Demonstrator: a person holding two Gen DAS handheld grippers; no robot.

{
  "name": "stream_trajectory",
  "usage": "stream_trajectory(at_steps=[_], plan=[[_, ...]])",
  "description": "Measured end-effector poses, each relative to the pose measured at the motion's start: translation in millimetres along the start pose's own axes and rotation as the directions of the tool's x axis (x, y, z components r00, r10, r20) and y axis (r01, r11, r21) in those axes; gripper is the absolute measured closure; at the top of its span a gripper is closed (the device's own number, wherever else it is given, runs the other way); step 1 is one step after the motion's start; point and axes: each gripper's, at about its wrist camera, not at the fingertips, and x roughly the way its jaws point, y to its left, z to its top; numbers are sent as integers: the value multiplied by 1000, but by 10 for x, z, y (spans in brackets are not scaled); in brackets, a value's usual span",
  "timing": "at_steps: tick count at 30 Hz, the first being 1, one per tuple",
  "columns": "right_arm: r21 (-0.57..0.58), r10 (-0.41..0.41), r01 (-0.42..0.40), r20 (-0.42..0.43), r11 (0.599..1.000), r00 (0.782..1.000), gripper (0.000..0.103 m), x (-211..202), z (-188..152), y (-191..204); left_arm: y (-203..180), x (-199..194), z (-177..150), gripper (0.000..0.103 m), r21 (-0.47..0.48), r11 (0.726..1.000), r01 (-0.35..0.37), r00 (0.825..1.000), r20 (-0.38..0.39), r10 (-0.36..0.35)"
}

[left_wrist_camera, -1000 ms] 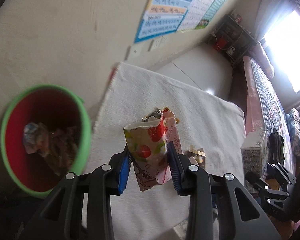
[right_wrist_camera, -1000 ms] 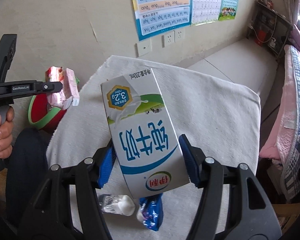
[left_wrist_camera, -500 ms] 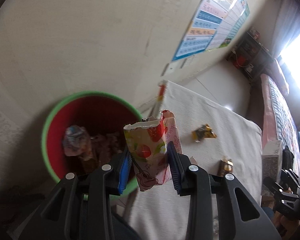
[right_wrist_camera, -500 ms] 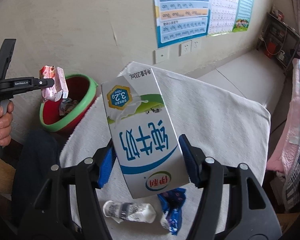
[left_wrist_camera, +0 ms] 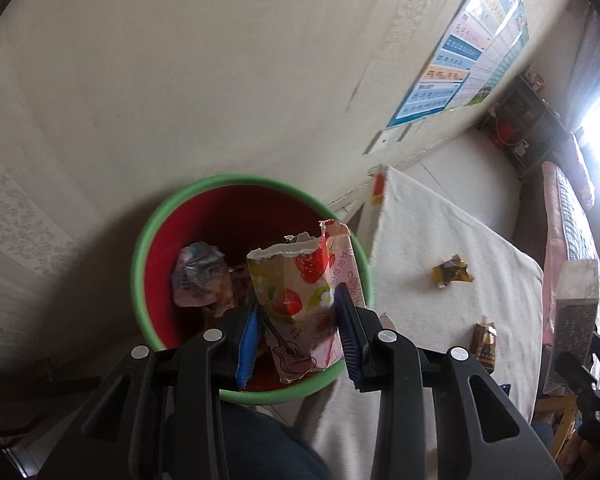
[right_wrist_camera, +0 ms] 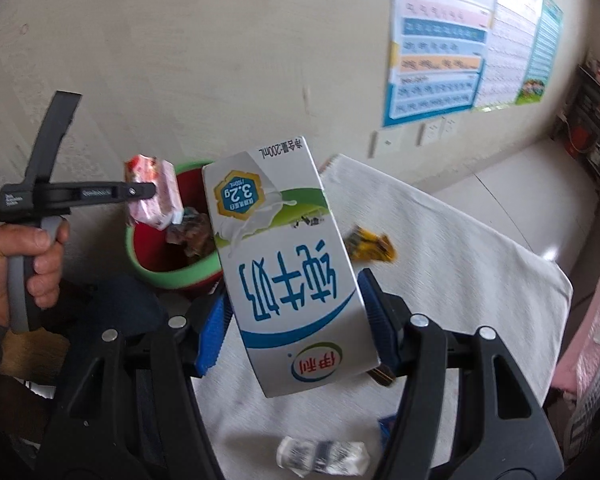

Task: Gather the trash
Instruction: 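Carry the strawberry wrapper and milk carton toward the red bin, then open both tools to drop the wrapper and milk carton into the red bin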

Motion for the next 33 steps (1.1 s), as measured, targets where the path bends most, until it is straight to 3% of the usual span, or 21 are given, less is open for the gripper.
stream_trajectory(at_steps=[14, 28, 29, 31, 33], plan=[[-53, 115, -117, -30, 992, 993, 43, 579, 579, 720, 508, -8, 53, 69, -7, 1000, 4, 1000, -23, -4], [-50, 151, -156, -98, 986, 984, 43, 1174, 851, 1034, 709, 92, 233, 67, -21, 999, 30, 999, -35, -31], [-53, 145, -151, -103, 987, 984, 42, 1202, 857, 1045, 723, 93, 249, 64, -29, 999, 30, 999, -34, -31], [-62, 130, -137, -114, 989, 985, 36, 1239, 853, 1086, 764, 70, 275, 40, -48, 998, 30, 999, -17, -31], [-61, 118, -126, -116, 990, 986, 22, 1261, 851, 1072, 811, 36, 295, 32, -68, 997, 36, 999, 5, -36]])
